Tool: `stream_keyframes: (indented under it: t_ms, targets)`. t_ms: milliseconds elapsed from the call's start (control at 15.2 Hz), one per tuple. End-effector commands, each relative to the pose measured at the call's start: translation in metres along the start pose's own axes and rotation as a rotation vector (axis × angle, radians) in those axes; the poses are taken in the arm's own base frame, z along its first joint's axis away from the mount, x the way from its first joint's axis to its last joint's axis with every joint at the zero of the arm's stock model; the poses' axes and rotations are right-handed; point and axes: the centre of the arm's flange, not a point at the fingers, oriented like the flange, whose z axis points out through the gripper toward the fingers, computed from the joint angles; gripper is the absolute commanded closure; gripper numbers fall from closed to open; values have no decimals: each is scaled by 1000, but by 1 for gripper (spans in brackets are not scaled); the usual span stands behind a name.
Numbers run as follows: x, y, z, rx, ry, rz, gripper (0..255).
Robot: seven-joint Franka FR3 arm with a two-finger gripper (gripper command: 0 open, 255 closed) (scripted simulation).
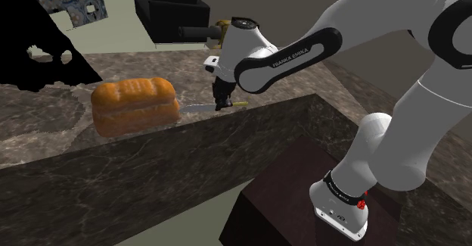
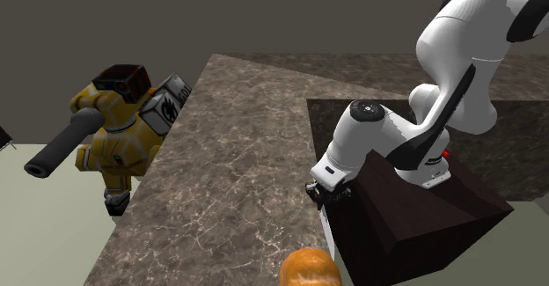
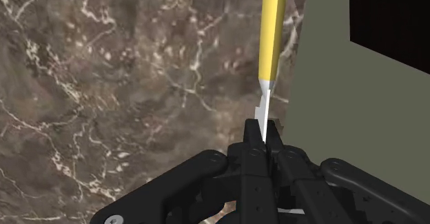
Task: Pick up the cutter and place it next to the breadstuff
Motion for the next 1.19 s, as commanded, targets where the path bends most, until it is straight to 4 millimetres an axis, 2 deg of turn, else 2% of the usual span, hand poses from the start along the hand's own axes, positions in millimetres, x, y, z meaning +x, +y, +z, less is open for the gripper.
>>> stream_keyframes:
  t_ms: [0,66,396,660,1122]
  targets:
    - [0,0,0,0,0,0,255]
    - [0,0,0,0,0,0,0]
    - [0,0,0,0,0,0,0]
    - [0,0,-50,0,0,0,0]
    - [0,0,-50,0,0,0,0]
